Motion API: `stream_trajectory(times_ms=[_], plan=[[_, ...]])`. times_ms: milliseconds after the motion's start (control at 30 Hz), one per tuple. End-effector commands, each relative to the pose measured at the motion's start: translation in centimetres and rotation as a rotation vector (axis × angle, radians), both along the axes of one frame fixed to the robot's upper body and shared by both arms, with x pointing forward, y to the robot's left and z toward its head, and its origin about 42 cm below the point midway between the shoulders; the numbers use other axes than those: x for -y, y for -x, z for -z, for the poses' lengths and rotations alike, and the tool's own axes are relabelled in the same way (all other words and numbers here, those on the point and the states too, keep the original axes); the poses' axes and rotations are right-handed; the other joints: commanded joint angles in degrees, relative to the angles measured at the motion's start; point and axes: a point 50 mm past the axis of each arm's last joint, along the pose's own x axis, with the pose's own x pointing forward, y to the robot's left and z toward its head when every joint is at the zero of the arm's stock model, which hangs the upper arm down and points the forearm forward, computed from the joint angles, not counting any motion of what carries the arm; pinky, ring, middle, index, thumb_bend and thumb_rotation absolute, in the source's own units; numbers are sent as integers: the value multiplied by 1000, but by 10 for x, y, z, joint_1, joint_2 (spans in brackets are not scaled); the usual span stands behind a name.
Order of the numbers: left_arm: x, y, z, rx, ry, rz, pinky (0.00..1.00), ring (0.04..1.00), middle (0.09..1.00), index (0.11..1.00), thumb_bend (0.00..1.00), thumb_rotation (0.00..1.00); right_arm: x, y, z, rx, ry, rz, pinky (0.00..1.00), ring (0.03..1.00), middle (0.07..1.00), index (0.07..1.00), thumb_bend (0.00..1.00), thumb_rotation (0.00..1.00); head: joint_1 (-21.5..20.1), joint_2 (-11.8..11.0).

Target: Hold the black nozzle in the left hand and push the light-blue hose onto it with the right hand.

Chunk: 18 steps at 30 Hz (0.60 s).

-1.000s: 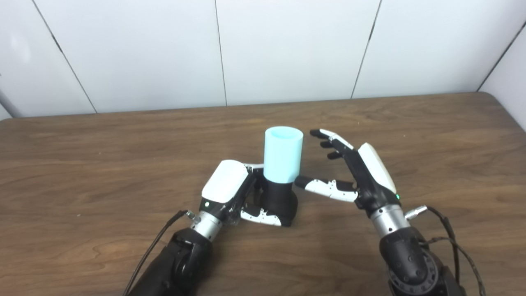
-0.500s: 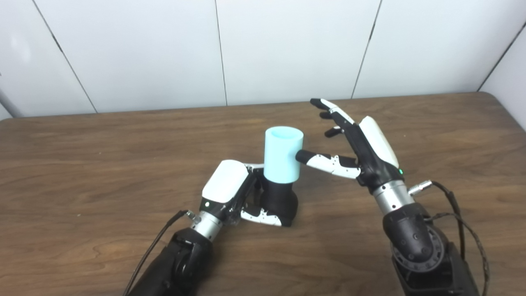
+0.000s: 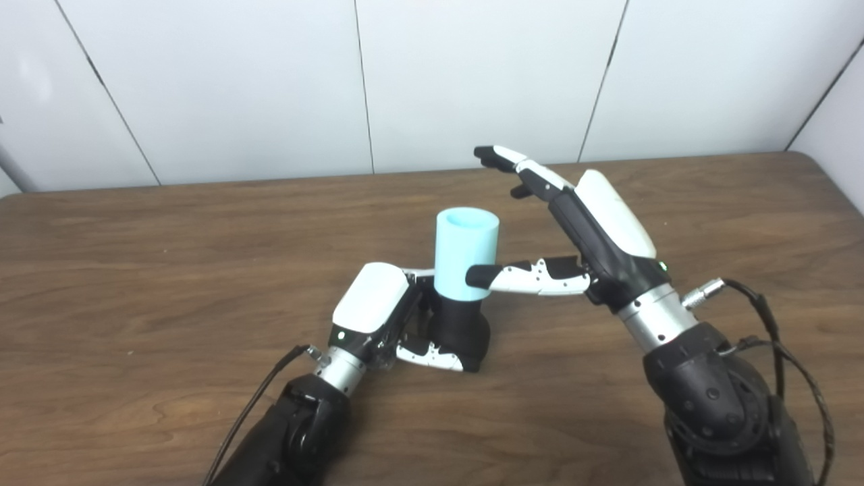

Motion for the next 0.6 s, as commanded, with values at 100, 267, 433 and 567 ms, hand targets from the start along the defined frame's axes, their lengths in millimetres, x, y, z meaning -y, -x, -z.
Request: stream_trajectory(times_ms=[100,267,433,567], plan=[[-13,48,76,-259,-123,-19,343,442,455,505,475,0,-1,3,-21,76,56,-25,728,878,849,850,733,740,0,0],[-13,49,75,-258,-124,-20,343,448,449,505,475,0,2,0,-22,66,124,-22,714,884,830,840,745,784,1,1],[-13,49,75,-263,-129,-22,347,451,454,502,476,0,3,-2,-20,63,205,-35,838,915,802,833,732,862,0,2],[-13,49,75,-263,-136,-21,345,445,452,503,475,0,-1,-3,-17,61,276,-45,895,939,800,840,737,915,1,2]])
